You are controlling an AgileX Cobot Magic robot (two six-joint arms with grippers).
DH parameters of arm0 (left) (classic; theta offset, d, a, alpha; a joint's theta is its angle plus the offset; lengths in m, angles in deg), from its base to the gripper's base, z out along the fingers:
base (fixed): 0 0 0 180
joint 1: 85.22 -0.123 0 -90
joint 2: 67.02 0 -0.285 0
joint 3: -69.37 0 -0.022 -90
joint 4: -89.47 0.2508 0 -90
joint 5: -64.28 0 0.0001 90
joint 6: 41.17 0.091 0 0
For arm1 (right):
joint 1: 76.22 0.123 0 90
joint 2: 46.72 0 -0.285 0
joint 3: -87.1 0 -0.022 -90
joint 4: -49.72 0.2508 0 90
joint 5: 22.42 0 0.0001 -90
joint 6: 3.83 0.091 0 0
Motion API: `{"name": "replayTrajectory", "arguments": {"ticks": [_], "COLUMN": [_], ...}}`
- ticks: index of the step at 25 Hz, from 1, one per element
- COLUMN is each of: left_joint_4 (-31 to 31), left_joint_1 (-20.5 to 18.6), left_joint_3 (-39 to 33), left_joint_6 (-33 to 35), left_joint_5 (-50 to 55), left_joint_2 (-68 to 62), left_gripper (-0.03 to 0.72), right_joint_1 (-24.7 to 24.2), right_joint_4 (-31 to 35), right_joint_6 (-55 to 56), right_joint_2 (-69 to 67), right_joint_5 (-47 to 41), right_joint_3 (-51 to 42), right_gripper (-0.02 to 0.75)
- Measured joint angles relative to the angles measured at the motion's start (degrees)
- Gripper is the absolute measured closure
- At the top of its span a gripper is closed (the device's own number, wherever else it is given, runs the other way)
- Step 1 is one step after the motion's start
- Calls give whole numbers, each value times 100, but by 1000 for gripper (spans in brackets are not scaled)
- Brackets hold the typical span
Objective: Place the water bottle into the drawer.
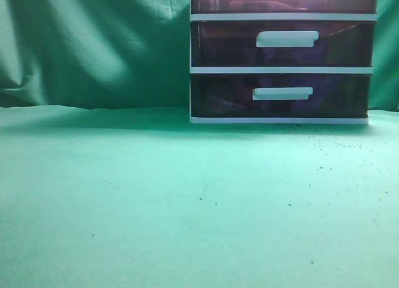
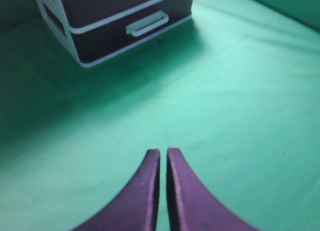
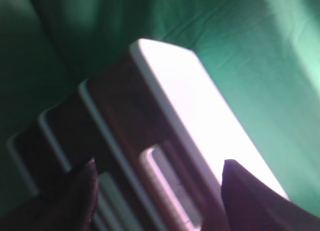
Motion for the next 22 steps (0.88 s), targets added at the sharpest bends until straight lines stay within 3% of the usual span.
{"name": "replayTrajectory", "arguments": {"ticks": [5, 10, 13, 17, 22], "left_joint_4": [-31, -35, -35, -12, 79], "left_joint_1": [0, 0, 0, 0, 0], "left_joint_3": [-642, -1348, -1696, -2191, -2737], "left_joint_6": [0, 0, 0, 0, 0], "left_joint_5": [-410, -615, -650, -659, -659], "left_joint_2": [956, 2082, 2745, 3674, 4556], "left_gripper": [688, 688, 688, 688, 688], "right_joint_1": [938, 1460, 1526, 1549, 1549], "right_joint_4": [137, 698, 1474, 2373, 3601], "right_joint_6": [1395, 2880, 3167, 2780, 1726], "right_joint_2": [679, 1377, 1875, 2503, 3504], "right_joint_5": [-2272, -3304, -3838, -4445, -4340], "right_joint_3": [-9, -22, -22, -62, -788], "right_gripper": [269, 636, 738, 738, 738]}}
